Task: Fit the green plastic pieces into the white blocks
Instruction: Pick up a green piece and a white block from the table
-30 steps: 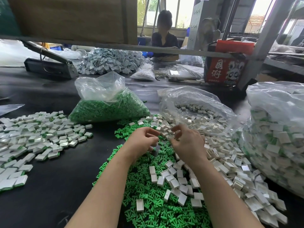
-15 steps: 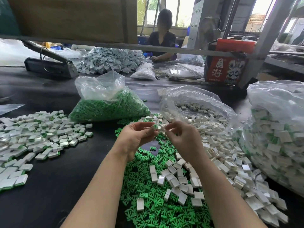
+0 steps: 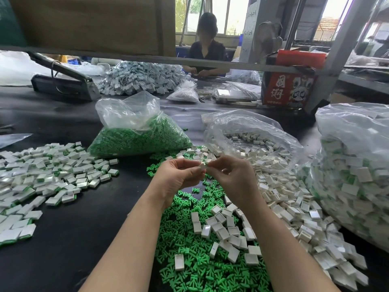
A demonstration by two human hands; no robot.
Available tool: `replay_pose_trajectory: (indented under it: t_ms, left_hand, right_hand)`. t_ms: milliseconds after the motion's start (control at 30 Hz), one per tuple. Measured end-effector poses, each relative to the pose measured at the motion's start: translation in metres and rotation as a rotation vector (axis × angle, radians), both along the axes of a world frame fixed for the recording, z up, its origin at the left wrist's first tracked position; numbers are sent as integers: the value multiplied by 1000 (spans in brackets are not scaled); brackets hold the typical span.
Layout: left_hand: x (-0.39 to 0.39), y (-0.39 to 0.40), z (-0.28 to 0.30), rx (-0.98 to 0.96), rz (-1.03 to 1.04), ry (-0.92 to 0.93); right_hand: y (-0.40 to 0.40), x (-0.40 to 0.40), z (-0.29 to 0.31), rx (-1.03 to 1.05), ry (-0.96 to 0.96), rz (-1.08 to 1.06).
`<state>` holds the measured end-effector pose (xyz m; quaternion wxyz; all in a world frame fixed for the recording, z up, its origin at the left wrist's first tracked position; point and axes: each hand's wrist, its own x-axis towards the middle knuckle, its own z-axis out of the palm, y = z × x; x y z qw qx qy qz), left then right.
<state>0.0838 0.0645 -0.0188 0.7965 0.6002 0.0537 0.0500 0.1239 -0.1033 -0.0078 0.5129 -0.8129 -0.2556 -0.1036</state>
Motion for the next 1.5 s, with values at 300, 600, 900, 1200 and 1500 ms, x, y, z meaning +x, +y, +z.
replay_pose_trajectory:
  t_ms: [300, 600, 900, 1200, 1500]
  left_hand:
    - [-2, -6, 8, 91, 34, -37]
    - [0, -13, 12, 124, 96, -19]
    - [0, -19, 15, 85, 136, -3]
    - [-1, -24, 15, 77, 151, -14]
    - [-3, -33, 17, 102, 189, -104]
  right_hand:
    - [2, 1, 2, 214, 223, 138]
    - [-2, 3, 3, 258, 163, 185]
    - [-2, 2, 4, 249, 140, 205]
    - [-3, 2, 2, 200, 128, 231]
    - [5, -7, -3, 162, 459, 312]
